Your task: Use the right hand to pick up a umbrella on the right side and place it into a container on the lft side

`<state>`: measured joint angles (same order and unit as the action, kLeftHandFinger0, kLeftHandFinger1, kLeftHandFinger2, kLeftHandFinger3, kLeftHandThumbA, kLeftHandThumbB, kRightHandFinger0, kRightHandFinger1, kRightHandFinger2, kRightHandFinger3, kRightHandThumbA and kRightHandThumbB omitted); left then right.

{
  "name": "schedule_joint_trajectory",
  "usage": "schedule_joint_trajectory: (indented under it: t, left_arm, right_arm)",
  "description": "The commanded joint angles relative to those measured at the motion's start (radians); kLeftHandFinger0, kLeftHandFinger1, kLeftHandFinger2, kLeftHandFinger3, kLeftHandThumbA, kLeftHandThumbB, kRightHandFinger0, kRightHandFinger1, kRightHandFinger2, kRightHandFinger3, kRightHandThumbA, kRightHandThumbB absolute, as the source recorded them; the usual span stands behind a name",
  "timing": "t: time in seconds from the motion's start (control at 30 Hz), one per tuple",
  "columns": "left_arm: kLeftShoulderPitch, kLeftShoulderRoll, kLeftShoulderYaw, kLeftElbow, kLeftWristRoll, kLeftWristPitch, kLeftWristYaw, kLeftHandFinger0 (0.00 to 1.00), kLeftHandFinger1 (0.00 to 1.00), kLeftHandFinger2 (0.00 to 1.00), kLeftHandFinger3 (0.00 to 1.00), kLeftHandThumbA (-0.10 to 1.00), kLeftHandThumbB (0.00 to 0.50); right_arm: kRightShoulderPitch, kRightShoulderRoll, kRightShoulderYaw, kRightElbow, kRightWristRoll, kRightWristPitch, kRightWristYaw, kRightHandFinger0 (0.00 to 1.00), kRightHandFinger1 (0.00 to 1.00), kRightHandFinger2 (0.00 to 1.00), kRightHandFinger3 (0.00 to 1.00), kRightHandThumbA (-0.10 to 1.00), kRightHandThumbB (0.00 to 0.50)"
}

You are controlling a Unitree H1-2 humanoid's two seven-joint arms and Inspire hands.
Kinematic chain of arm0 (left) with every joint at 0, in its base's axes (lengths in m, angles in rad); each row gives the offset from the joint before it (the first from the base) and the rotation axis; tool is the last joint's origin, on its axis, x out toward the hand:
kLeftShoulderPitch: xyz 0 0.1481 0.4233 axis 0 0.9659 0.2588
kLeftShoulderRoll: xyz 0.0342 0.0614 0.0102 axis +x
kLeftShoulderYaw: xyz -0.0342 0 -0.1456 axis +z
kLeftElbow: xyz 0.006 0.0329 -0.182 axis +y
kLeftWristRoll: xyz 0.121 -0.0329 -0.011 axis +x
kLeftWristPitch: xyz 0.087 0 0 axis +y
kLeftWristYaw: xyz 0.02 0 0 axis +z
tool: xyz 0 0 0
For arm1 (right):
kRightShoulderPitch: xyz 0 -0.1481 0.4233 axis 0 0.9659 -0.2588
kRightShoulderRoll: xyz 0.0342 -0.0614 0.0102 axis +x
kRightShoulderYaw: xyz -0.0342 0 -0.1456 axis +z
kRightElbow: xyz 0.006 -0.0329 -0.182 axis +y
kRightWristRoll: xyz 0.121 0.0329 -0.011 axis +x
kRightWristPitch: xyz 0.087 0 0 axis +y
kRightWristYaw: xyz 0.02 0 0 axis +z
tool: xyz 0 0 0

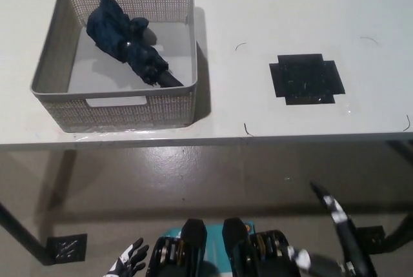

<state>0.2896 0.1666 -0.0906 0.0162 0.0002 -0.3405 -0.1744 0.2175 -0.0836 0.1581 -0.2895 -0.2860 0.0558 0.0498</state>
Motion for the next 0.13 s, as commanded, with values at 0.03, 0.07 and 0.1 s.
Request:
schedule_joint_trajectory:
  t: [0.03, 0.07, 0.1]
  left_arm:
    - [0.006, 0.034, 0.029, -0.007, -0.026, -0.026, -0.006, 1.00, 1.00, 1.00, 1.00, 1.00, 0.000]
    - [0.004, 0.033, 0.028, -0.007, -0.028, -0.026, -0.006, 1.00, 1.00, 1.00, 1.00, 1.00, 0.000]
    - [0.002, 0.033, 0.029, -0.006, -0.029, -0.027, -0.007, 1.00, 1.00, 1.00, 1.00, 1.00, 0.000]
  right_arm:
    - [0.202, 0.030, -0.053, -0.085, 0.296, -0.526, -0.077, 1.00, 1.00, 1.00, 1.00, 1.00, 0.290]
    - [0.200, 0.039, -0.062, -0.036, 0.292, -0.526, -0.078, 1.00, 1.00, 1.00, 1.00, 1.00, 0.320]
    - [0.198, 0.044, -0.068, -0.004, 0.288, -0.526, -0.079, 1.00, 1.00, 1.00, 1.00, 1.00, 0.329]
